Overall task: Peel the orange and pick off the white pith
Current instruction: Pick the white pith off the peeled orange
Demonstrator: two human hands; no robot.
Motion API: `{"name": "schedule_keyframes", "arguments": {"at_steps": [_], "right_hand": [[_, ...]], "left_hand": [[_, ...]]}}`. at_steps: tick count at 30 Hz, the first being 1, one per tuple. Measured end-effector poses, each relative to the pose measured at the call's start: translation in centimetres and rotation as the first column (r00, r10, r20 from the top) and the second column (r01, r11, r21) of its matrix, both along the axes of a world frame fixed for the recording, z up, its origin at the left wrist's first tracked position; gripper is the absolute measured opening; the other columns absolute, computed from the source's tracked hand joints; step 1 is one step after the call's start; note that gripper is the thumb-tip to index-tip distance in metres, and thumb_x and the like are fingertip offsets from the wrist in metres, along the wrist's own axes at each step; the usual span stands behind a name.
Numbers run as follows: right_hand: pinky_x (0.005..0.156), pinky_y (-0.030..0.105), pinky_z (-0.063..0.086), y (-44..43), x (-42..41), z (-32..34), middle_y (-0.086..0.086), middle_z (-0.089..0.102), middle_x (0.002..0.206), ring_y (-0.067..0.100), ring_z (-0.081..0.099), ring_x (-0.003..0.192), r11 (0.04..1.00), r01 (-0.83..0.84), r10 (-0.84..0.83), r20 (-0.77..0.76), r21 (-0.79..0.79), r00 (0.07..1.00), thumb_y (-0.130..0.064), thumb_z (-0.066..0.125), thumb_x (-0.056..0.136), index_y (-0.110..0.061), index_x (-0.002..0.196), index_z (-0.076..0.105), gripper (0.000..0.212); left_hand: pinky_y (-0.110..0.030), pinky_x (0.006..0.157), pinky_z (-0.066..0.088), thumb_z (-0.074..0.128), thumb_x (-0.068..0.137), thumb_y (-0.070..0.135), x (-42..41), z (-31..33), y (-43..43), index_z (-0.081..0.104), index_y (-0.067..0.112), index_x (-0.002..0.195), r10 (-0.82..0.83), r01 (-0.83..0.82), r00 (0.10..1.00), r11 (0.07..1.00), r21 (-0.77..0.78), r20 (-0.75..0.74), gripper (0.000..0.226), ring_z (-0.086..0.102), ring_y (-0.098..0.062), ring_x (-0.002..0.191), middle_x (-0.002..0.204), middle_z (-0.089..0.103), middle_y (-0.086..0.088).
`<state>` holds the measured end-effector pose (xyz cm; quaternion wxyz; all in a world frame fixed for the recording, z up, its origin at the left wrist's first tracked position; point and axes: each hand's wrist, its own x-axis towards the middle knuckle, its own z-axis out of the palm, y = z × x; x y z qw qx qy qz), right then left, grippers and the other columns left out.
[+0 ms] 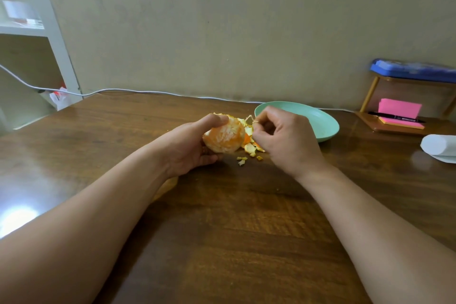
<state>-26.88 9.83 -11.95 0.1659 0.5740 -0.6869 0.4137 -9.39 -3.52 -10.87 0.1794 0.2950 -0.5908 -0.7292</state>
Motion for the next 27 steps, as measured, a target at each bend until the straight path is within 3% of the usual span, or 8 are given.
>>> {"name": "schedule_keyframes", "arguments": {"at_steps": [3,7,10,14,18,27], "right_hand": [[0.065,0.043,0.058,0.5,-0.3,-0.2,-0.009,0.070,0.077,0.013,0.065,0.070,0.999,-0.039,0.036,0.108,0.025,0.994,-0.026,0.065,0.104,-0.023,0.093,0.072,0.014],[0.068,0.043,0.059,0.5,0.8,-0.3,-0.009,0.073,0.087,0.011,0.067,0.076,0.991,-0.094,0.085,0.092,0.100,0.992,-0.031,0.060,0.107,-0.024,0.109,0.075,0.016],[0.076,0.035,0.063,0.6,1.6,0.0,-0.010,0.076,0.100,0.009,0.070,0.087,0.988,-0.090,0.082,0.069,0.122,0.994,-0.039,0.066,0.104,-0.023,0.118,0.075,0.023],[0.071,0.027,0.059,0.6,1.9,0.3,-0.009,0.077,0.097,0.007,0.068,0.081,0.994,-0.059,0.056,0.033,0.097,0.998,-0.043,0.071,0.100,-0.022,0.115,0.076,0.026],[0.068,0.023,0.054,0.4,1.8,0.2,-0.007,0.077,0.095,0.008,0.067,0.077,0.992,-0.033,0.035,-0.013,0.123,0.999,-0.041,0.071,0.101,-0.021,0.114,0.076,0.024],[0.061,0.037,0.056,0.0,2.1,0.4,-0.003,0.068,0.077,0.016,0.062,0.068,0.994,0.002,0.015,-0.156,0.112,0.988,-0.032,0.071,0.099,-0.020,0.089,0.069,0.016]], "left_hand": [[-0.024,0.060,0.051,0.061,0.099,0.046,0.2,-0.1,-0.4,0.062,0.012,0.131,-0.041,0.041,0.999,0.998,0.040,0.012,0.046,0.063,-0.020,0.068,0.090,0.074,-0.009],[-0.025,0.057,0.047,0.058,0.098,0.046,0.4,-0.3,-1.0,0.060,0.010,0.135,-0.033,0.037,0.999,0.995,0.094,-0.038,0.052,0.060,-0.021,0.069,0.101,0.070,-0.015],[-0.024,0.053,0.050,0.062,0.097,0.045,0.3,-0.3,-1.3,0.060,0.009,0.139,0.009,-0.005,0.999,0.996,0.090,-0.053,0.056,0.061,-0.021,0.069,0.103,0.069,-0.015],[-0.025,0.060,0.052,0.070,0.094,0.046,0.0,-0.6,-1.1,0.063,0.010,0.135,0.015,-0.014,1.000,1.000,0.023,-0.027,0.055,0.063,-0.019,0.072,0.103,0.071,-0.013],[-0.025,0.062,0.051,0.066,0.100,0.041,-0.2,-0.5,-0.6,0.067,0.011,0.124,0.014,-0.015,0.999,1.000,-0.020,-0.029,0.039,0.065,-0.018,0.071,0.100,0.072,-0.010],[-0.026,0.062,0.057,0.072,0.098,0.037,-0.5,-0.8,-0.3,0.068,0.009,0.126,0.052,-0.059,0.995,0.994,-0.097,-0.082,0.040,0.072,-0.018,0.079,0.105,0.074,-0.010]]}}
